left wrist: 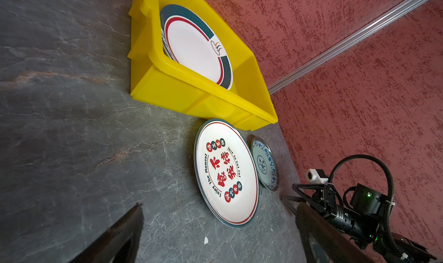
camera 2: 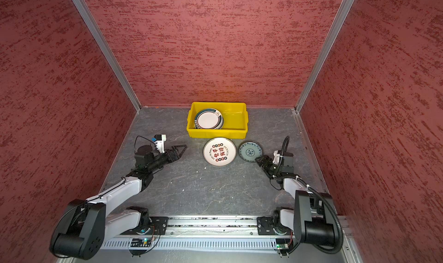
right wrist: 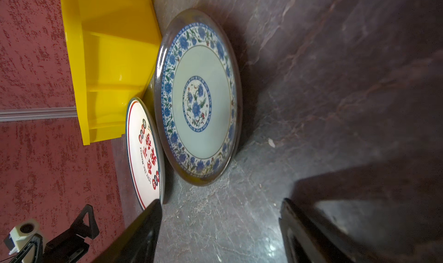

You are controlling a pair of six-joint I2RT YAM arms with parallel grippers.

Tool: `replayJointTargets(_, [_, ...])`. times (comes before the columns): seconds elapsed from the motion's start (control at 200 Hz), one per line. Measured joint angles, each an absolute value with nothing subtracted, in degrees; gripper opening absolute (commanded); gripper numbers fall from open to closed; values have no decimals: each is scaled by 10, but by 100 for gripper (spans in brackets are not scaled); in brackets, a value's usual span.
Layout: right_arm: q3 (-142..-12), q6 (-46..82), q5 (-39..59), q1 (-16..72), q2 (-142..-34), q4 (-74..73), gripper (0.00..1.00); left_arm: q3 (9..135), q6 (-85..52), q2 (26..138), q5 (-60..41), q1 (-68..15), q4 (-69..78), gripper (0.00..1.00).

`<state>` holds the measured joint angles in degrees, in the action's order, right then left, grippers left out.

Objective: Place the plates into the plastic bin on the countertop
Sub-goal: 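Pinch the blue floral plate's rim with the right gripper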

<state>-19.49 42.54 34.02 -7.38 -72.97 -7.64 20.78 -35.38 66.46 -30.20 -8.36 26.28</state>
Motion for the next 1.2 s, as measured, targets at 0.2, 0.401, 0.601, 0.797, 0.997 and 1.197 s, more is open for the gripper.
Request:
replayJointTargets(0.2, [-195,448,354,-74,-787,-152,65,208,-358,670,-310,-83,272,100])
replayJointTargets(0.401, [-195,470,364,-75,-831,-217,56,208,-358,668,-312,-81,271,99])
replayJointTargets(0.601, [-195,488,370,-75,-872,-278,46,208,-358,667,-313,-79,271,99])
replayJointTargets(0.797, [-195,507,377,-75,-914,-333,36,208,-358,667,-313,-79,271,100])
replayJointTargets(0.997, [-196,519,377,-76,-935,-365,34,208,-358,667,-313,-77,271,99])
replayJointTargets(1.197, [-196,522,366,-76,-938,-367,25,208,-358,665,-312,-77,271,100])
